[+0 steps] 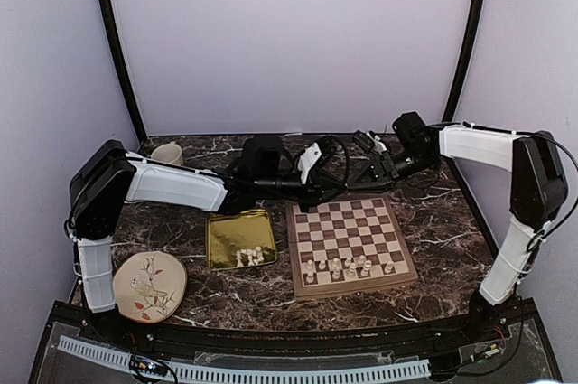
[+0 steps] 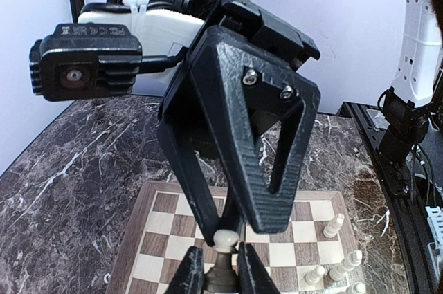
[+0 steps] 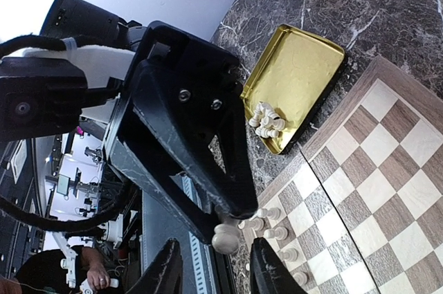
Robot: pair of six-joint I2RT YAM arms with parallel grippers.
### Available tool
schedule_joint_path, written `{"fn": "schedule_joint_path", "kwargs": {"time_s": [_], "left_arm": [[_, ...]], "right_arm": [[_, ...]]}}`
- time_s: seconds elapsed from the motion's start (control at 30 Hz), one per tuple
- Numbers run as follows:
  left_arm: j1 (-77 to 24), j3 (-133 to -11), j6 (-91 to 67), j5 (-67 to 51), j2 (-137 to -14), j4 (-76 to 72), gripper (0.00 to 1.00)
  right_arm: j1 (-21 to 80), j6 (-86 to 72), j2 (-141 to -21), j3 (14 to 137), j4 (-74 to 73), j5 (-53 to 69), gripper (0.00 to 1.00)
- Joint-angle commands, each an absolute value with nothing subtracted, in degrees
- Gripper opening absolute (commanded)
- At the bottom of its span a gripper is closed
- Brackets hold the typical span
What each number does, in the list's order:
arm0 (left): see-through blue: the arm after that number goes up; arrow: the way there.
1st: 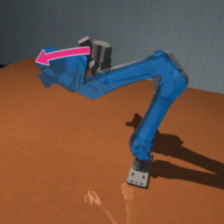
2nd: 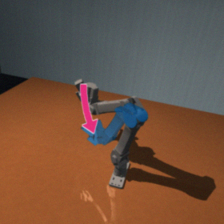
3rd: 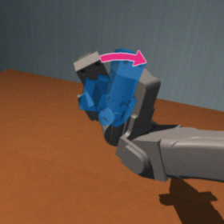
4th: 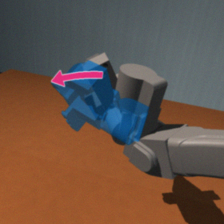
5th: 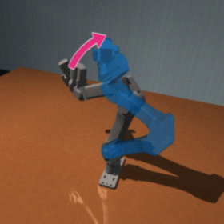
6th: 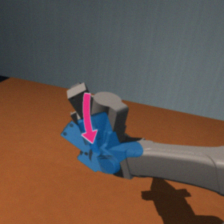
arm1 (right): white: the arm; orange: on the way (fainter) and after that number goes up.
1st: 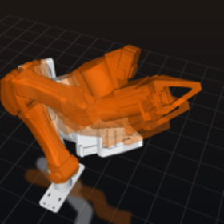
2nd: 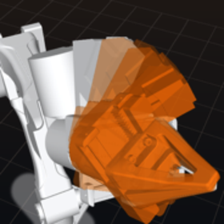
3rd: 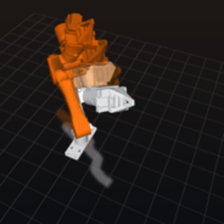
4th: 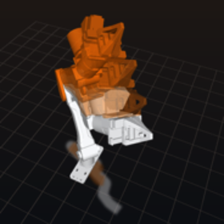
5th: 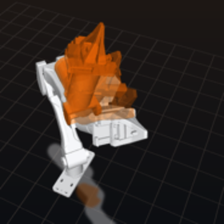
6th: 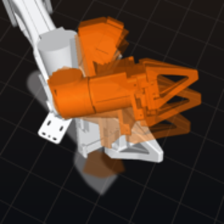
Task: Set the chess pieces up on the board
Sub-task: Pass from the left arm to the right, then place the pawn at f2.
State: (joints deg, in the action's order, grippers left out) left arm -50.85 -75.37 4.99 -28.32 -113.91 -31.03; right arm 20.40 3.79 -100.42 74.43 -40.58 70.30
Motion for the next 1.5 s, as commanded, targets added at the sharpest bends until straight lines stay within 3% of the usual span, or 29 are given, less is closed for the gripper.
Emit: {"fn": "schedule_joint_path", "kwargs": {"time_s": [0.0, 0.3, 0.77, 0.97, 1.17, 1.2, 1.23, 1.47], "left_arm": [[-51.24, -74.59, 4.31, -29.35, -111.55, -33.29, 0.16], [-51.33, -74.60, 4.23, -29.92, -111.71, -33.49, 0.16], [-51.39, -74.43, 3.96, -29.62, -112.46, -35.06, 0.19], [-51.59, -73.67, 4.48, -25.73, -111.65, -33.84, 0.40], [-51.29, -67.40, 1.81, -18.34, -106.02, -33.53, 0.59], [-51.29, -65.91, 1.61, -17.31, -104.82, -33.51, 0.81], [-51.25, -64.69, 0.83, -15.76, -103.56, -32.96, 0.96], [-47.04, -70.01, -11.22, -9.63, -101.76, -9.48, 0.99]], "right_arm": [[20.83, 3.50, -102.02, 74.53, -39.37, 71.61, 0.33], [20.90, 1.54, -103.05, 74.15, -37.25, 74.92, 0.28], [20.92, -5.62, -101.38, 71.15, -29.37, 77.69, 0.08], [19.77, 0.24, -100.36, 72.76, -33.99, 71.40, 0.05], [18.68, 16.70, -97.35, 77.65, -48.05, 51.56, 0.04], [18.72, 18.03, -96.43, 77.31, -48.60, 48.82, 0.04], [18.72, 19.30, -95.47, 76.97, -49.17, 46.35, 0.04], [21.30, 27.76, -91.83, 75.49, -55.03, 30.96, 0.05]]}}
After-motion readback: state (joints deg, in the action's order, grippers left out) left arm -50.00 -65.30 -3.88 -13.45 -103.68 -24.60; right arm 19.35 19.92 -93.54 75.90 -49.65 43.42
